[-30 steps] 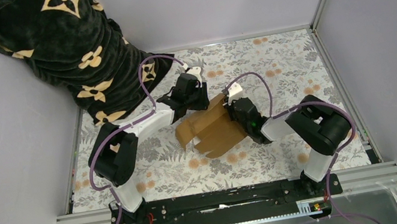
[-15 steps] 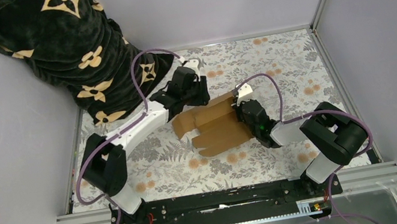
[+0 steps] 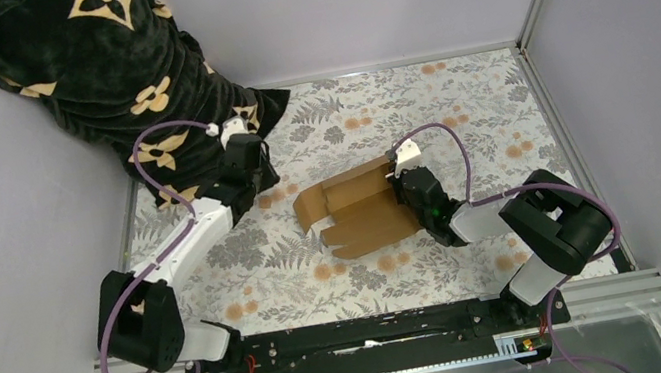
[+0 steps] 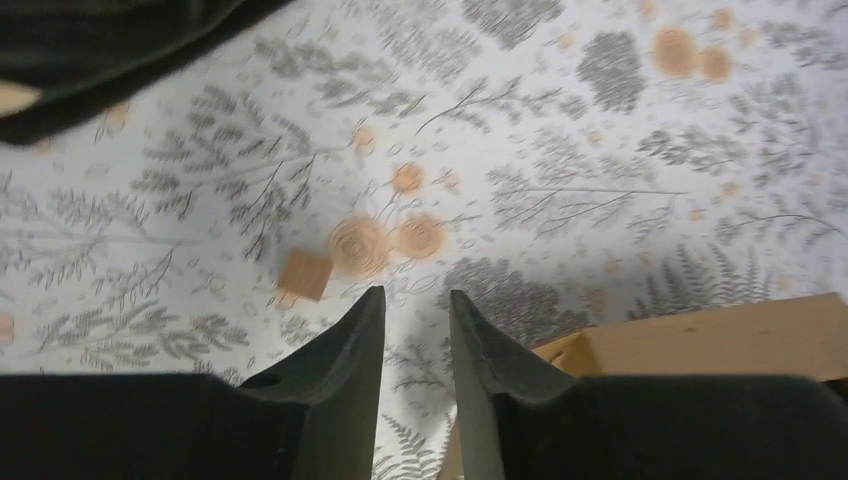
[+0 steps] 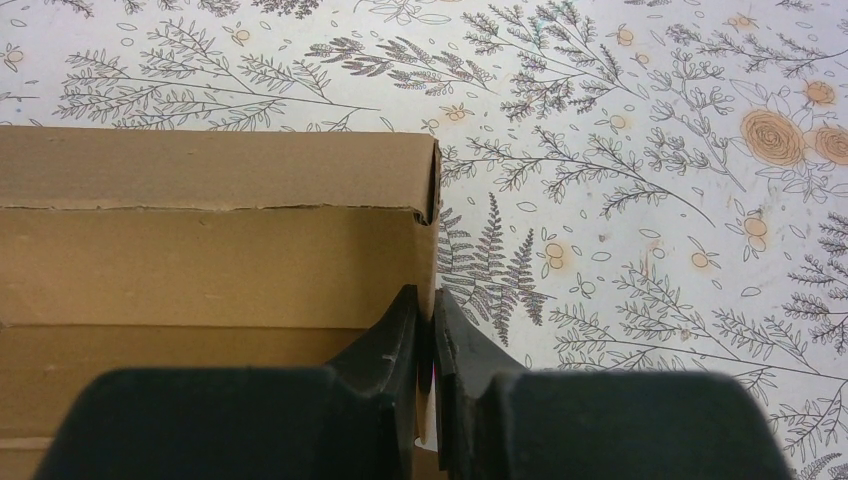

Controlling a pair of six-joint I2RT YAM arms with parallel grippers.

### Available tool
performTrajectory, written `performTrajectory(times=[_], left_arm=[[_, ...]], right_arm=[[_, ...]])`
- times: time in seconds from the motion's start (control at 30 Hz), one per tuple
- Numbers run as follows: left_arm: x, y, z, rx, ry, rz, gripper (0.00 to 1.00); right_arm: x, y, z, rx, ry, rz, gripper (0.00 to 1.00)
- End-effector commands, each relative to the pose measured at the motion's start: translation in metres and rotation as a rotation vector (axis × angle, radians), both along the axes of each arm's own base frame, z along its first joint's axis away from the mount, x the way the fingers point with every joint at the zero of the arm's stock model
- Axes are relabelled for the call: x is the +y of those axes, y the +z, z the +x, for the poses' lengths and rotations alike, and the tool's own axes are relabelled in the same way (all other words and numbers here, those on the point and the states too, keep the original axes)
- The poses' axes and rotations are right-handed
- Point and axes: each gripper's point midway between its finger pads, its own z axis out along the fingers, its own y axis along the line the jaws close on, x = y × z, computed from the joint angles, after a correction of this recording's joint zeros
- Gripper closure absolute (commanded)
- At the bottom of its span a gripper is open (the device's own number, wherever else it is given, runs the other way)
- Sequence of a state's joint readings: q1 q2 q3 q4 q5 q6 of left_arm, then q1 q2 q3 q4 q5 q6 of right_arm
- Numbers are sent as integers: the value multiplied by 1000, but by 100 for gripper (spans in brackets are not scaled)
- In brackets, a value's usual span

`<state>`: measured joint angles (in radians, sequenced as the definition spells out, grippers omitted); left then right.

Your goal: Fold the paper box

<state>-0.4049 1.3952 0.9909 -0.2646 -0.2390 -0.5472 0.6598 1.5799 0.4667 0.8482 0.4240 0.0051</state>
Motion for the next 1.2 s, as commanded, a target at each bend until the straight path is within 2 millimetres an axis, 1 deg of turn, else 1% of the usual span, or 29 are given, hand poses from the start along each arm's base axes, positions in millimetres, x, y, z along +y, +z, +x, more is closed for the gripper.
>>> performTrajectory(times=[0.0, 0.07, 0.17, 0.3, 0.37, 0.47, 0.63, 0.7, 0.97, 1.17], left_arm=[[17, -11, -5, -14, 124, -26, 65], [20, -18, -10, -19, 136, -41, 64], [19, -37, -16, 8, 134, -48, 62], [6, -66, -23, 51, 87, -100, 62], [0, -75, -27, 62, 64, -128, 62], [-10, -80, -26, 53, 25, -161, 62], [-20, -88, -24, 57, -14, -171, 62], [-25, -88, -23, 54, -32, -184, 62], [-53, -78, -26, 24, -142, -217, 62], [-61, -76, -31, 24, -173, -223, 62]], right_arm=[[-1, 18, 8, -49, -31, 25, 93], [-2, 18, 8, -47, -31, 24, 93], [-1, 17, 8, -45, -28, 23, 93], [-1, 16, 8, -41, -26, 21, 93], [0, 17, 8, -41, -24, 22, 93], [0, 16, 8, -40, -24, 21, 93], [0, 16, 8, -40, -26, 22, 93], [-1, 16, 8, -40, -29, 26, 93], [-1, 14, 8, -37, -35, 39, 93], [-1, 12, 7, -32, -38, 43, 93]])
